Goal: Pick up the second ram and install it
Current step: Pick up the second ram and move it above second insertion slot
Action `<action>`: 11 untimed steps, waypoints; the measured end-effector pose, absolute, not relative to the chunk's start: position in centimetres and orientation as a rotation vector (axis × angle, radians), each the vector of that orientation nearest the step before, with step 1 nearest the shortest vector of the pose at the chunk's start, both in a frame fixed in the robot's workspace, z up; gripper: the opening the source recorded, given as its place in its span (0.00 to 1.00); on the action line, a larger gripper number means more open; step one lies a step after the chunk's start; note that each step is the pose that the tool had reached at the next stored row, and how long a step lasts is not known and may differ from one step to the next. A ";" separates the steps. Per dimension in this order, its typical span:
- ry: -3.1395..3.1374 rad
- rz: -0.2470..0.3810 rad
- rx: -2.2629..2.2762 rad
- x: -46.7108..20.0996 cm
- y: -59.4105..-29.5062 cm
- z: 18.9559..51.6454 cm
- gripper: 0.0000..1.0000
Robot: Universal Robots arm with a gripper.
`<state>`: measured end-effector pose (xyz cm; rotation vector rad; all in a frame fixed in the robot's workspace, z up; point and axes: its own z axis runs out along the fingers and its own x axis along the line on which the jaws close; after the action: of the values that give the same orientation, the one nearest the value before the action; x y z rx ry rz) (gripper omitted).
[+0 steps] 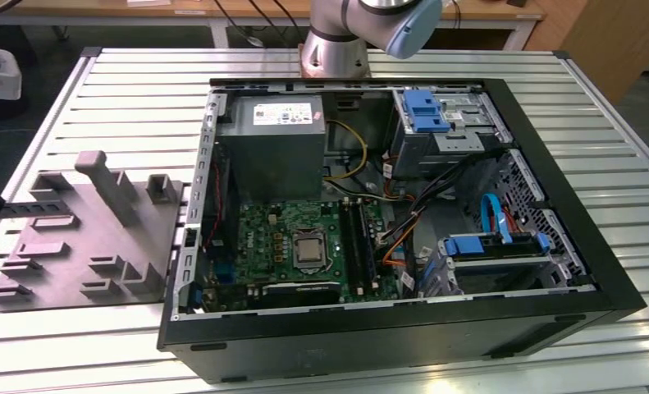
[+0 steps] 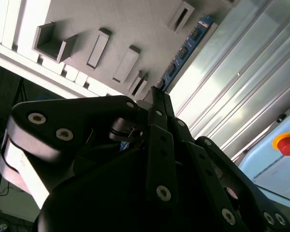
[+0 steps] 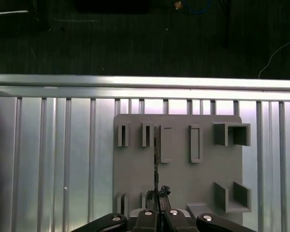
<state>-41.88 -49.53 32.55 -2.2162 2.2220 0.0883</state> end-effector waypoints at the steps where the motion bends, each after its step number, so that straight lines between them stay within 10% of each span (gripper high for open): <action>1: 2.222 0.088 -2.216 -41.9 -49.5 32.7 0.12; 11: 2.220 0.092 -2.214 -41.8 -49.5 34.8 0.12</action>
<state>-41.78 -49.53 34.82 -2.2141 2.2197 0.0921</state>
